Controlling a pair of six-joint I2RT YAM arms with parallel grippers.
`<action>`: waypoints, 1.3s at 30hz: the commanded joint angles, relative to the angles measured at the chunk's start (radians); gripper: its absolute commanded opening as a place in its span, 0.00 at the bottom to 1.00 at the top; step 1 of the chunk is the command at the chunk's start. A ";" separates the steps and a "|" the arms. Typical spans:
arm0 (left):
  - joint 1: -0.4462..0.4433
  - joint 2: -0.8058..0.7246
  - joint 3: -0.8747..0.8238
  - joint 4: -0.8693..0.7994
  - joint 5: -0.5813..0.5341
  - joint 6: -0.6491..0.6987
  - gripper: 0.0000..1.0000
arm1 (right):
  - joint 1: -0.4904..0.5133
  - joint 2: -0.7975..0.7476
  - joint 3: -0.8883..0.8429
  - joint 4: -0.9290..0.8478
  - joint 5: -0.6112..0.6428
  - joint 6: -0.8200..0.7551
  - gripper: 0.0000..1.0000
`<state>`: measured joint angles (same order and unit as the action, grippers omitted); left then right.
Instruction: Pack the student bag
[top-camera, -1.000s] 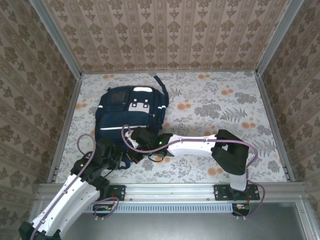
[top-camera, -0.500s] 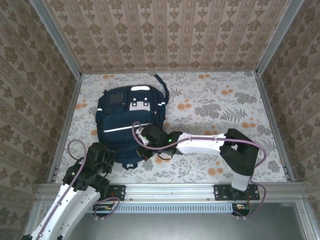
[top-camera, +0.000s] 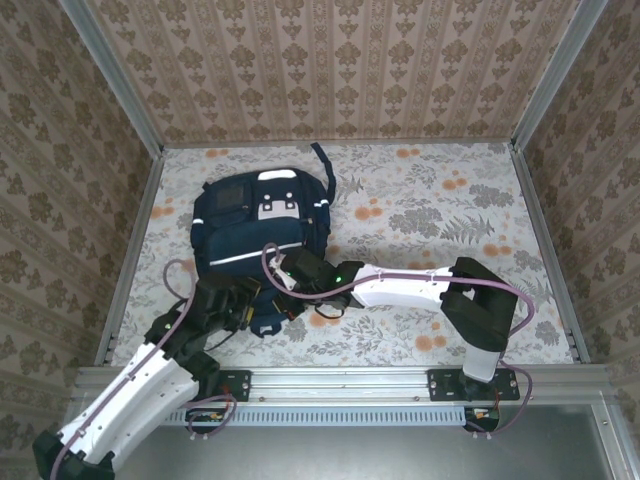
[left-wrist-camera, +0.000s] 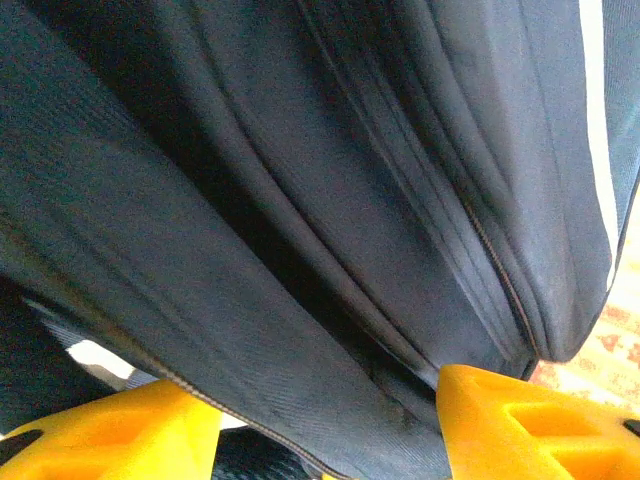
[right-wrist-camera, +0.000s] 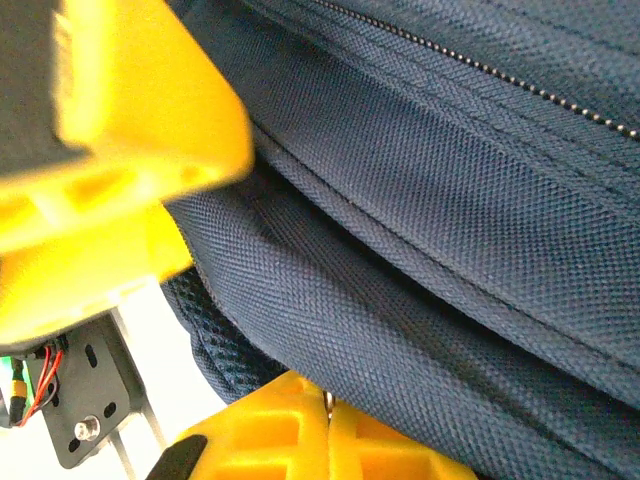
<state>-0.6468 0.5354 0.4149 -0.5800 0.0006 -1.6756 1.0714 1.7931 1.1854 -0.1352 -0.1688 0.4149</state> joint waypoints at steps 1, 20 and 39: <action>-0.051 0.046 -0.013 0.121 -0.041 -0.050 0.58 | 0.013 0.006 0.054 0.031 -0.015 -0.010 0.00; 0.019 -0.184 0.073 -0.384 -0.192 -0.061 0.00 | -0.100 -0.091 -0.078 -0.025 0.082 -0.051 0.00; 0.078 -0.298 0.209 -0.623 -0.239 0.014 0.00 | -0.440 0.069 -0.030 -0.092 0.160 -0.153 0.00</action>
<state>-0.5854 0.2577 0.5636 -1.0641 -0.1303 -1.7050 0.7345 1.8236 1.1145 -0.1505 -0.1967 0.2695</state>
